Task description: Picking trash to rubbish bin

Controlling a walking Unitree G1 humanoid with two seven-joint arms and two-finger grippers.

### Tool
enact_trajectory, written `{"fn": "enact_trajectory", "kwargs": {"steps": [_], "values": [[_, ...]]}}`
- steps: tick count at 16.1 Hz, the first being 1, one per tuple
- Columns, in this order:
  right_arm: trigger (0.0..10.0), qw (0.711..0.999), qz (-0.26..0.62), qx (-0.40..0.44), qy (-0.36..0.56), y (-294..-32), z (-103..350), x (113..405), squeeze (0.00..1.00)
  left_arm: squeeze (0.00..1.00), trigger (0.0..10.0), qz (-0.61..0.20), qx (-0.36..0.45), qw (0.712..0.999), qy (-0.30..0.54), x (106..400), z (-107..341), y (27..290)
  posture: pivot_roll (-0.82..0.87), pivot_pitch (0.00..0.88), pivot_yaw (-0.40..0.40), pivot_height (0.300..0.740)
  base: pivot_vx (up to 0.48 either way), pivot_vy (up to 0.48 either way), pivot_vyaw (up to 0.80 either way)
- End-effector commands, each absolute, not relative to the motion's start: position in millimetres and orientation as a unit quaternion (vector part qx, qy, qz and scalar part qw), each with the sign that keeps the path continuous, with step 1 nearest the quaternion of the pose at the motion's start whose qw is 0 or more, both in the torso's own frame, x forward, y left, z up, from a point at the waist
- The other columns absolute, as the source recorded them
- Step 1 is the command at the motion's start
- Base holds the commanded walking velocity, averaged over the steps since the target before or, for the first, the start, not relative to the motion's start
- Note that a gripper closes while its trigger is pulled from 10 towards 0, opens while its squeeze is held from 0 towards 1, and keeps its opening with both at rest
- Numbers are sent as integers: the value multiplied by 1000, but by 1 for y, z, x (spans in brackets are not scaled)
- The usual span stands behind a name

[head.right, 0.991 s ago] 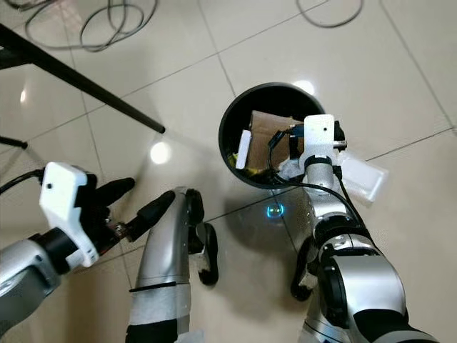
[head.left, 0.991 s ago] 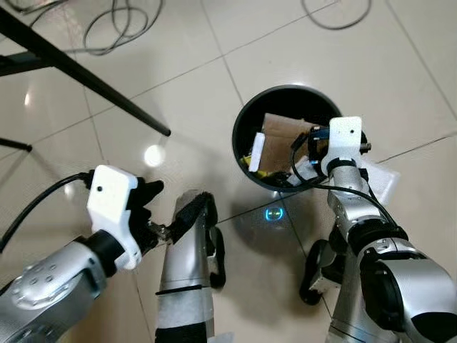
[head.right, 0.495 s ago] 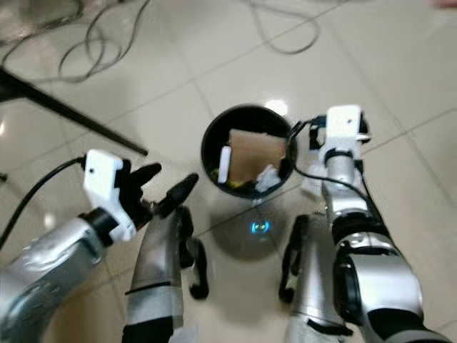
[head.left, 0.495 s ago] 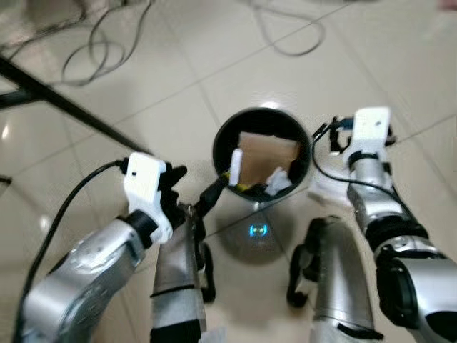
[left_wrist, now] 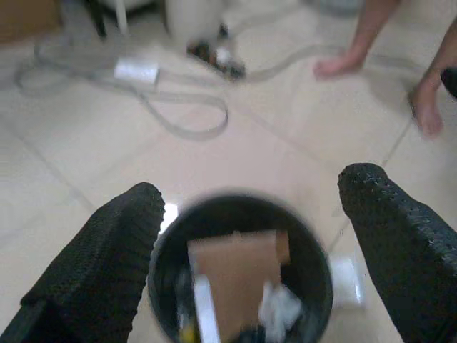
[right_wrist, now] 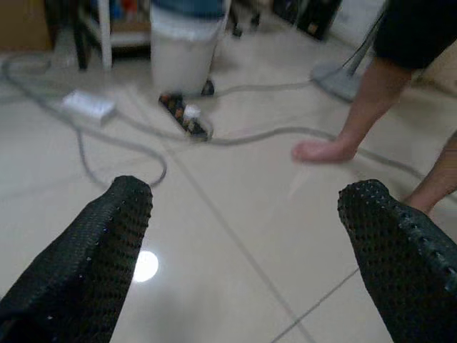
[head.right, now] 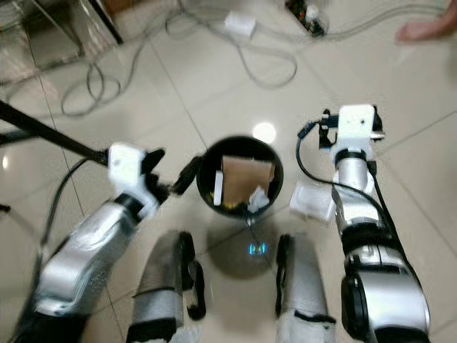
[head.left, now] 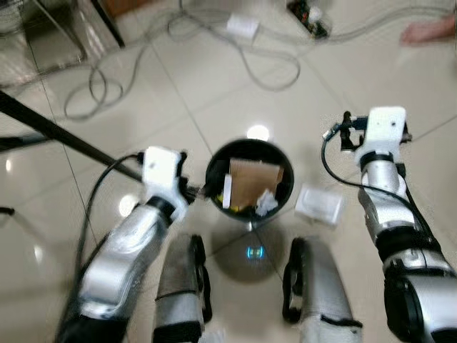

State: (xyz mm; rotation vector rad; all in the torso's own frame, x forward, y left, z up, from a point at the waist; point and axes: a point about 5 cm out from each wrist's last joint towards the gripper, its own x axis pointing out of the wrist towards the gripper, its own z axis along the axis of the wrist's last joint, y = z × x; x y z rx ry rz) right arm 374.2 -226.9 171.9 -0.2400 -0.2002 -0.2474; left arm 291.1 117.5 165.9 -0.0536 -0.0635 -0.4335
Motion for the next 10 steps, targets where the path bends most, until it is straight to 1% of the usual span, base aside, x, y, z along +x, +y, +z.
{"fn": "enact_trajectory", "kwargs": {"steps": [1, 3, 6, 8, 10], "values": [[10000, 981, -129, -108, -94, -229, 167, 370, 0, 0, 10000, -204, -21, 978, -25, 292, 156, 120, 6, 192, 76, 694, 0, 0, 0], [10000, 981, -131, -103, -100, -228, 168, 365, 0, 0, 10000, -185, -23, 982, -30, 304, 146, 118, -34, 139, 62, 714, 0, 0, 0], [10000, 980, -114, -117, -113, -228, 176, 362, 0, 0, 10000, -174, -32, 984, -34, 314, 139, 114, -74, 90, 52, 739, 0, 0, 0], [10000, 980, -98, -120, -125, -225, 185, 361, 0, 0, 10000, -178, -37, 982, -44, 320, 140, 106, -99, 67, 62, 740, 0, 0, 0], [10000, 980, -69, -130, -131, -215, 188, 357, 0, 0, 10000, -185, -38, 981, -50, 324, 141, 101, -114, 52, 79, 740, 0, 0, 0]]}}
